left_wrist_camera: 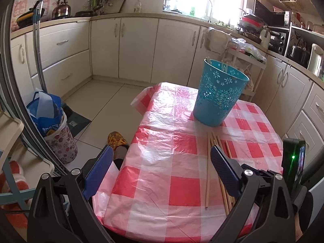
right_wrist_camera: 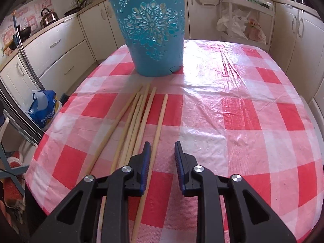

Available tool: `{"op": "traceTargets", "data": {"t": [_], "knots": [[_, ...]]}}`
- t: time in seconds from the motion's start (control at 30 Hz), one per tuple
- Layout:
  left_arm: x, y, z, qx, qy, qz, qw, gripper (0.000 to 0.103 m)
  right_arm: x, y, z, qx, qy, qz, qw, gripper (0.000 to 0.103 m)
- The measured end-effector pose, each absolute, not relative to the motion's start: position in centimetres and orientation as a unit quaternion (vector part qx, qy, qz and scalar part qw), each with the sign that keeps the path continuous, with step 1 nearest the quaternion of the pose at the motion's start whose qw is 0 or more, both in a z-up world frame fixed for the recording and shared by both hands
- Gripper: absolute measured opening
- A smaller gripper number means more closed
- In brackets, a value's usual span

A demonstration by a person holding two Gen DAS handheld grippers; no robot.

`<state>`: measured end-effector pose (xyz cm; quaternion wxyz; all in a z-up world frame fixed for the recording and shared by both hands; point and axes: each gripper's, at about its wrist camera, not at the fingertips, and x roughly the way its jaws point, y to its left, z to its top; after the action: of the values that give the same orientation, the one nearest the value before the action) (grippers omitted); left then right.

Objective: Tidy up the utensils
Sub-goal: 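Move both open tools back over the remaining wooden sticks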

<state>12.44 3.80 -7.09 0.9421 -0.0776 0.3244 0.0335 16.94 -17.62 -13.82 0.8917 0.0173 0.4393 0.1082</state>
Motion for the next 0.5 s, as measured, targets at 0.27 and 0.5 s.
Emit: {"op": "traceTargets", "data": {"t": [0.27,0.5], "knots": [[17.9,-1.9,-11.5,0.006,0.388,-0.02,0.921,0.092,17.6,-19.9,-13.8,0.021,0.443,0.09,0.892,0.01],[19.8,-4.8,-14.7,0.057,0.428,-0.038,0.901,0.071,18.0,-21.4,-13.9,0.061,0.445,0.102,0.888,0.009]]}}
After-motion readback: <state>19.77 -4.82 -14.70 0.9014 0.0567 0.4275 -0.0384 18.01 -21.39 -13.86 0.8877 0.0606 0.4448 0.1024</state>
